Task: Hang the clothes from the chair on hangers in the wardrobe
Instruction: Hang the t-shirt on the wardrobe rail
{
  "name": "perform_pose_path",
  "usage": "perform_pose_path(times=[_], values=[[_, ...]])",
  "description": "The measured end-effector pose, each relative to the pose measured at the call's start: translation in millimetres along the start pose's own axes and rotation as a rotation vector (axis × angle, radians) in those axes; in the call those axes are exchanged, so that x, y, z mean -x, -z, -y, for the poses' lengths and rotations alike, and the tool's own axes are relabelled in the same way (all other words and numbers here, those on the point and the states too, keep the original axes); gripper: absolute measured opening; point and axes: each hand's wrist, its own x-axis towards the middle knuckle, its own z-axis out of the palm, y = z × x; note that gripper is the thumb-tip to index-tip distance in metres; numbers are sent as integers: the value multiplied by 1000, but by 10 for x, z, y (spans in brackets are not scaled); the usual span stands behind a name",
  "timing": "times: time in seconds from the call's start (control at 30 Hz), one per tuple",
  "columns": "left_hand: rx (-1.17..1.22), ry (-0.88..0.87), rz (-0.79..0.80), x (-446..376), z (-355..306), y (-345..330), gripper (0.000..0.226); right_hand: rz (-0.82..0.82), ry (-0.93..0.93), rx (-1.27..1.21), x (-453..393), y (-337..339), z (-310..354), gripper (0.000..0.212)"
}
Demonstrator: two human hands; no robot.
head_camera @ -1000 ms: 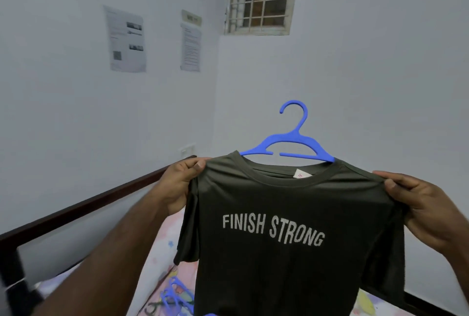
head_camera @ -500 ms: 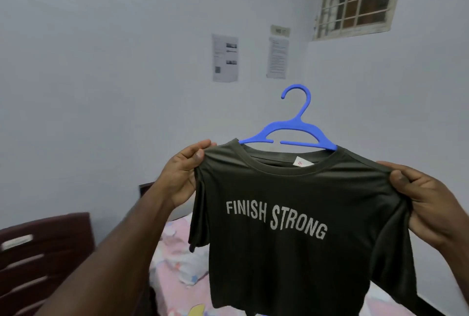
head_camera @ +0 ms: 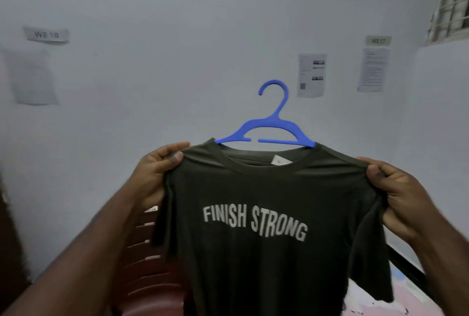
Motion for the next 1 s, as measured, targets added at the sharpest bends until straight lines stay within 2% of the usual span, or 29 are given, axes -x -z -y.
perform_pose_path(times=[0.13, 0.47, 0.67, 0.9, 1.0], values=[[-8, -62, -144, 386, -264, 419, 24, 131, -65, -79, 21, -477, -142, 34], [-101, -128, -354, 1663, -1016, 1645, 30, 441, -128, -70, 577, -1744, -340, 38], [-137, -181, -485, 2522, -1583, 2063, 29, 571, -155, -206, 954, -2578, -428, 44], [-200, -276, -629, 3281, -2209, 2467, 30, 902, -339, -205, 1212, -3442, -580, 50], [-229, -302, -697, 3516, -2400, 2629, 30, 978, -387, -227, 1287, -3801, -684, 48]])
